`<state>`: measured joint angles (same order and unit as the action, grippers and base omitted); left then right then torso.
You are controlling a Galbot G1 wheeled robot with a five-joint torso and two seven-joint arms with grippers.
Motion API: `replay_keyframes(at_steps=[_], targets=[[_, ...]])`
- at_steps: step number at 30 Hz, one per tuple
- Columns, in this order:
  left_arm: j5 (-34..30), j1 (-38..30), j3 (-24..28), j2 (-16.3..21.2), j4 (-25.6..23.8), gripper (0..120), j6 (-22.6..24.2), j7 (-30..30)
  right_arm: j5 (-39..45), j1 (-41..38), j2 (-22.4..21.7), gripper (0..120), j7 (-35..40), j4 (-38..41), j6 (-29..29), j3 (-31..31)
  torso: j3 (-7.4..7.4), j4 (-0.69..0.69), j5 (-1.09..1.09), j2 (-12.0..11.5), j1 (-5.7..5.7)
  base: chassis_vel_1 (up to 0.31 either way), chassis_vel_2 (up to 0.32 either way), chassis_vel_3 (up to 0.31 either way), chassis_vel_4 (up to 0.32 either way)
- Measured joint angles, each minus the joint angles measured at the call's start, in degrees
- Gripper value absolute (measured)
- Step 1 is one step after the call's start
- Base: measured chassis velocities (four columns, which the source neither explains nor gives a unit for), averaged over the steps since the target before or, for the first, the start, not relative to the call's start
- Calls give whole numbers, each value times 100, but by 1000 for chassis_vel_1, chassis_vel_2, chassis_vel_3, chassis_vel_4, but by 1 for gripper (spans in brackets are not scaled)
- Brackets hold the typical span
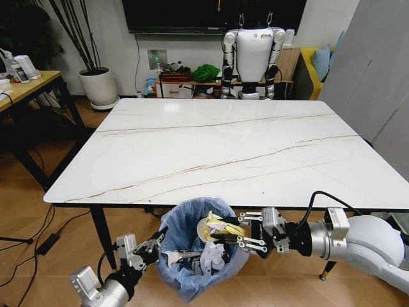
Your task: Pick up the trash bin and place the trash from the table into it.
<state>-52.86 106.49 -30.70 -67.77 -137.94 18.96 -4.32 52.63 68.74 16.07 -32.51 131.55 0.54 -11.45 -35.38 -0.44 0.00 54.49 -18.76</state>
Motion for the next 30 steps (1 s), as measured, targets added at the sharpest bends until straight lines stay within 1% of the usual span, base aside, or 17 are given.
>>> replay_keyframes(at_steps=[1, 2, 6, 7, 9, 11, 12, 14, 15, 21, 30], targets=[[0, 0, 0, 0, 0, 0, 0, 0, 0, 0, -1, 50, -2, 0, 0, -2, 0, 0, 0, 0, 0, 0, 0, 0, 0], [0, 0, 0, 0, 0, 0, 0, 0, 0, 0, -1, 50, -2, 0, 0, -2, 0, 0, 0, 0, 0, 0, 0, 0, 0], [0, 7, -7, 2, -3, 0, 1, 2, 1, 3, -6, 68, -27, -12, 0, -15, 0, 0, 0, 0, 0, 0, 0, 0, 0], [0, 7, -7, 2, -3, 0, 1, 2, 1, 3, -6, 68, -27, -12, 0, -15, 0, 0, 0, 0, 0, 0, 0, 0, 0], [-2, 4, -11, 6, -5, 0, 1, 2, 3, -1, -11, 76, -34, -15, 0, -19, 0, 0, 0, 0, 0, 0, 0, 0, 0], [-8, -7, -13, 11, -6, 0, 2, 1, 5, -4, -20, 87, -41, -17, 0, -24, 0, 0, 0, 0, 0, 0, 0, 0, 0], [-8, -7, -13, 11, -6, 0, 2, 1, 5, -4, -20, 87, -41, -17, 0, -24, 0, 0, 0, 0, 0, 0, 0, 0, 0], [-19, -21, -15, 19, -6, 0, 3, 1, 4, -2, -23, 96, -42, -25, 10, -30, 0, 0, 0, 0, 0, 0, 0, 0, 0], [-28, -29, -19, 24, -7, 0, 5, 1, 1, 3, -18, 98, -42, -33, 29, -31, 0, 0, 0, 0, 0, 0, 0, 0, 0], [-76, -42, -36, 48, -19, 0, 15, -20, -72, 21, 8, 100, -19, -68, 78, -15, 0, 0, 0, 0, 0, 0, 0, 0, 0], [-137, -76, -54, 67, -23, 0, 21, -43, -502, 22, 103, 100, 49, -138, 102, 105, 0, 0, 0, 0, 0, 0, 0, 0, 0]])
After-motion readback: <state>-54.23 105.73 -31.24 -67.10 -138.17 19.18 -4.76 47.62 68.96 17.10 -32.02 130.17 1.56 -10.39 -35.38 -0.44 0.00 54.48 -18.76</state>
